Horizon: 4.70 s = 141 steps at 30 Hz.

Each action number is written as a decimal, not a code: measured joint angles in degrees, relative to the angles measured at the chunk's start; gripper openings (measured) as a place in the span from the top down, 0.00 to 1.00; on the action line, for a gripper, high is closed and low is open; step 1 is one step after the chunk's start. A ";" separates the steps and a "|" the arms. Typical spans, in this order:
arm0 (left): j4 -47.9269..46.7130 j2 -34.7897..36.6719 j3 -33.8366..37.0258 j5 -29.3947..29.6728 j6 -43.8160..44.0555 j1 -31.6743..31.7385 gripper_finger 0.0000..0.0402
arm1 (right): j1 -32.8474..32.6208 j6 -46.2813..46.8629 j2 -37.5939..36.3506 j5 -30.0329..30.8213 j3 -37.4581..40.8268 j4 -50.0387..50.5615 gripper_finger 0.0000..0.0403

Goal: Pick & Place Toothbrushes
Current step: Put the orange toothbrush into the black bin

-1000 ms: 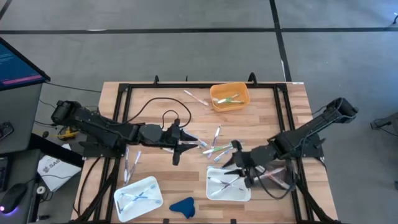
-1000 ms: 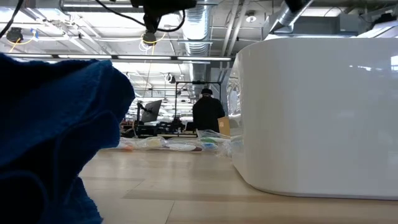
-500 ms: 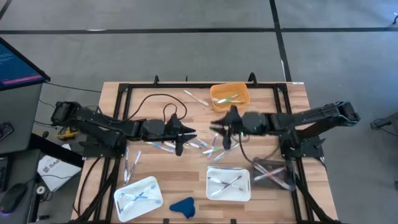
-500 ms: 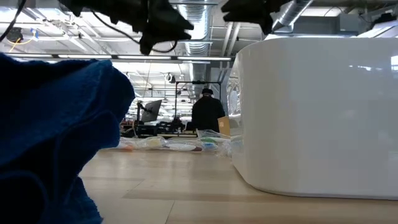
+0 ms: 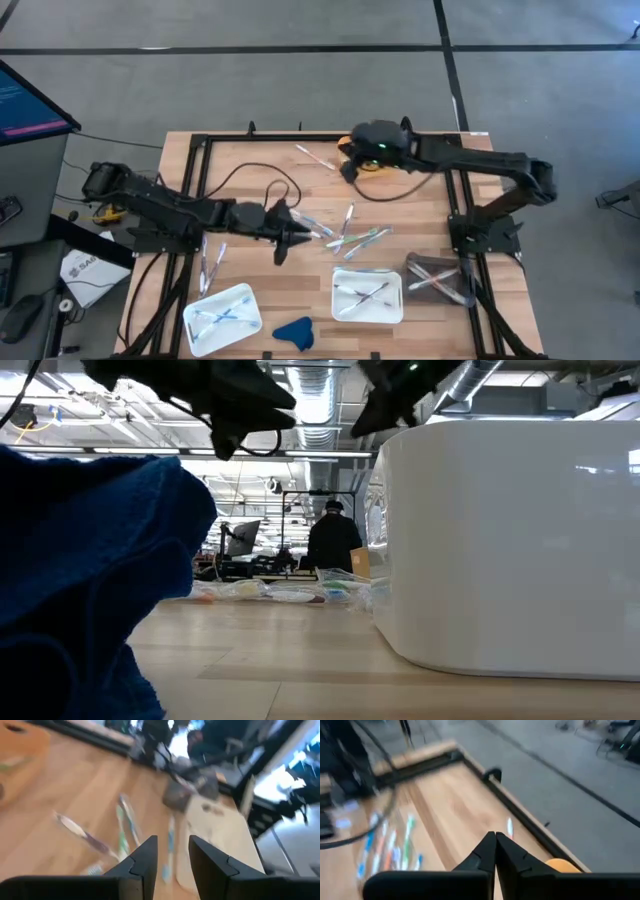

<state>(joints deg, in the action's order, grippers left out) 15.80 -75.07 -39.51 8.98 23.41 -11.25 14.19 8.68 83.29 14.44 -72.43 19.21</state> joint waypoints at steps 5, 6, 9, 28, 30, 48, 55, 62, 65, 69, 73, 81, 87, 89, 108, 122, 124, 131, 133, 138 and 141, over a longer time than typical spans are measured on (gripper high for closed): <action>-4.01 0.00 0.00 2.32 1.78 -6.35 0.74 | 1.51 -4.13 12.82 -2.66 -13.11 9.89 1.00; -4.42 0.00 0.00 3.33 2.39 -7.43 0.74 | 1.91 -5.09 15.49 -3.12 -16.39 11.84 1.00; -4.34 0.00 0.00 4.59 3.83 -10.73 0.74 | 3.27 -7.57 23.19 -4.31 -26.24 18.33 1.00; -16.62 0.02 0.00 10.81 8.42 -17.48 0.96 | 12.72 -14.18 53.45 -20.38 -62.05 49.23 1.00; -18.71 0.02 0.00 11.03 9.51 -16.97 0.98 | 13.29 -14.09 53.59 -20.40 -62.12 48.40 1.00; -23.91 5.40 -0.04 16.00 9.98 -19.21 1.00 | 12.36 -3.33 59.28 -18.62 -61.91 46.59 1.00; -23.96 5.40 -0.04 16.31 9.91 -19.25 1.00 | 12.35 0.60 59.51 -10.40 -61.98 46.22 1.00; -23.94 5.38 -0.04 16.66 9.87 -19.23 1.00 | 12.13 -1.61 59.52 -8.40 -61.96 46.70 1.00; -23.92 5.38 -0.04 16.68 9.91 -19.23 1.00 | 12.06 -1.57 59.52 -8.42 -61.98 48.16 1.00; -23.92 5.38 -0.04 16.66 10.00 -19.21 1.00 | 11.37 -1.57 59.52 -8.51 -61.96 51.12 1.00; -23.92 5.38 -0.04 16.66 9.98 -19.21 1.00 | 11.23 -0.21 59.52 -11.82 -61.96 51.36 1.00; -23.92 5.37 -0.04 16.66 9.96 -19.21 1.00 | 12.95 5.98 59.49 -18.89 -61.96 50.08 1.00; -23.92 5.35 -0.04 16.66 10.00 -19.21 1.00 | 14.17 9.62 59.49 -25.71 -61.96 51.09 1.00; -23.91 5.35 -0.04 16.66 10.02 -19.21 1.00 | 14.33 10.63 59.49 -28.04 -61.96 51.57 1.00; -23.89 5.33 -0.04 18.29 8.60 -19.20 1.00 | 7.14 -6.50 53.21 -33.92 -61.87 56.57 1.00; -23.27 2.00 -0.02 26.01 6.81 -9.07 1.00 | -5.51 -4.34 28.11 -23.10 -55.34 52.61 1.00; -22.48 0.16 -0.02 25.42 6.90 -5.89 1.00 | -6.92 -2.85 23.68 -21.75 -50.85 49.42 1.00; -14.98 -7.84 -0.02 22.43 6.83 5.55 1.00 | -10.08 2.20 6.84 -18.72 -28.12 32.78 1.00; -10.80 -9.86 0.00 22.11 5.28 8.68 1.00 | -10.58 3.38 2.13 -18.61 -20.86 26.90 1.00; 1.01 -12.37 0.00 19.12 -0.60 17.80 1.00 | -11.68 4.91 -8.51 -18.65 -4.38 12.10 1.00; 5.71 -13.46 -0.96 10.29 -1.68 24.31 1.00 | -11.64 6.26 -13.86 -18.61 3.64 4.47 1.00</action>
<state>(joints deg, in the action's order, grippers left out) 21.51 -88.53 -40.46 19.27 21.73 13.07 2.55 14.94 69.43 -4.17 -68.79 23.69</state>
